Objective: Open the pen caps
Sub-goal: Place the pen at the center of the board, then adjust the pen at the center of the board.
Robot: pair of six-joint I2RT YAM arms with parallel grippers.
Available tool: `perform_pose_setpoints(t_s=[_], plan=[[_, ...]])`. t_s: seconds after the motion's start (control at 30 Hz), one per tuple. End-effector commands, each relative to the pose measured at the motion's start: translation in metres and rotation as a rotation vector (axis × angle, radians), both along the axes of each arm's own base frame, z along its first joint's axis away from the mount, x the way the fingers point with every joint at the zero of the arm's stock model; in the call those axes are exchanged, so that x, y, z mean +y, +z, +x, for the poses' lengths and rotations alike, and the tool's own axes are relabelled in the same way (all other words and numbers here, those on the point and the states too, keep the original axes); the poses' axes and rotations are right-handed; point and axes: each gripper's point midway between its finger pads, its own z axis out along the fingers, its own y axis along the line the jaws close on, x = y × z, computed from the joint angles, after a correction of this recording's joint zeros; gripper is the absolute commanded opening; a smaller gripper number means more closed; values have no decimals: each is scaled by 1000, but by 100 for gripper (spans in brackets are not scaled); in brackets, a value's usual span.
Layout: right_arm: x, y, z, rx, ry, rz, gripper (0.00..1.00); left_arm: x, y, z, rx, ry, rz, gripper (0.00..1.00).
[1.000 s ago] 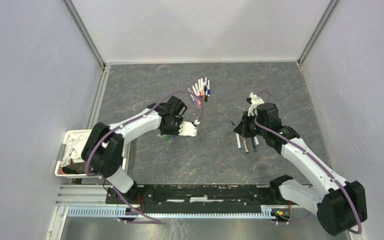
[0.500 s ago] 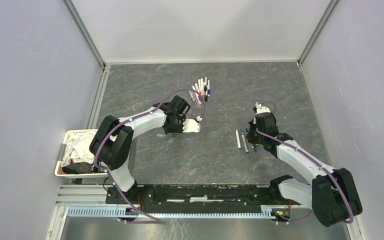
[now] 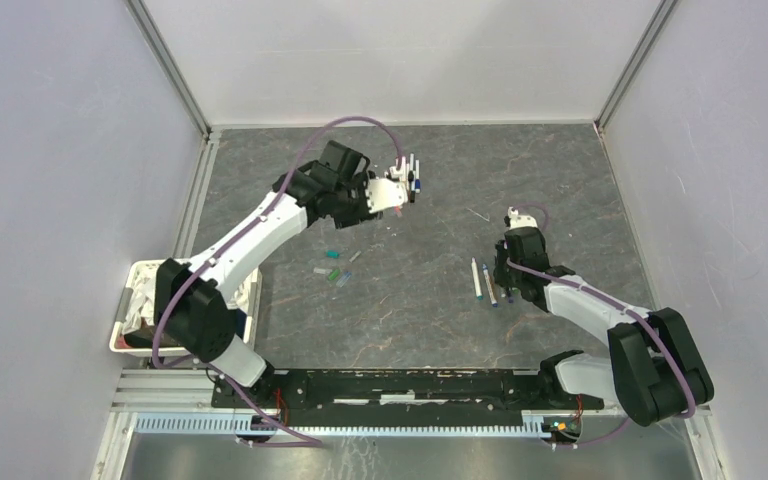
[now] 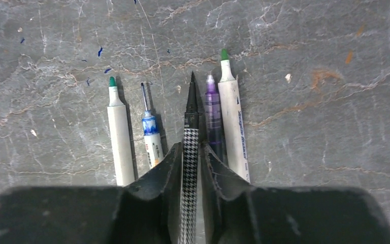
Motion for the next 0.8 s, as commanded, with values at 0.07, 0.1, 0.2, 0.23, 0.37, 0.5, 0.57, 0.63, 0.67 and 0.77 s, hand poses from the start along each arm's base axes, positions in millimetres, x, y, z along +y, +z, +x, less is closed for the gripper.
perform_pose_setpoints(t_s=[0.07,0.1,0.2,0.23,0.37,0.5,0.57,0.63,0.67,0.77], plan=[[-2,18,14,-73,-27,2,32,0,43,13,25,180,-202,69],[-2,22,15,-79,-30,9,35,0,44,16,33,203,-226,76],[5,43,24,-126,-27,42,41,3,49,31,26,274,-293,87],[8,52,29,-148,-26,59,42,5,50,37,19,299,-312,97],[22,84,51,-232,-9,123,49,12,47,54,34,392,-360,100],[44,101,87,-255,24,175,55,23,41,68,47,490,-397,100],[58,110,113,-273,41,193,57,28,40,76,32,531,-416,100],[74,115,142,-280,58,216,62,34,40,84,21,574,-433,100],[84,111,158,-269,67,226,63,38,42,87,11,598,-437,100],[115,109,200,-264,107,246,66,49,39,91,6,646,-441,100]])
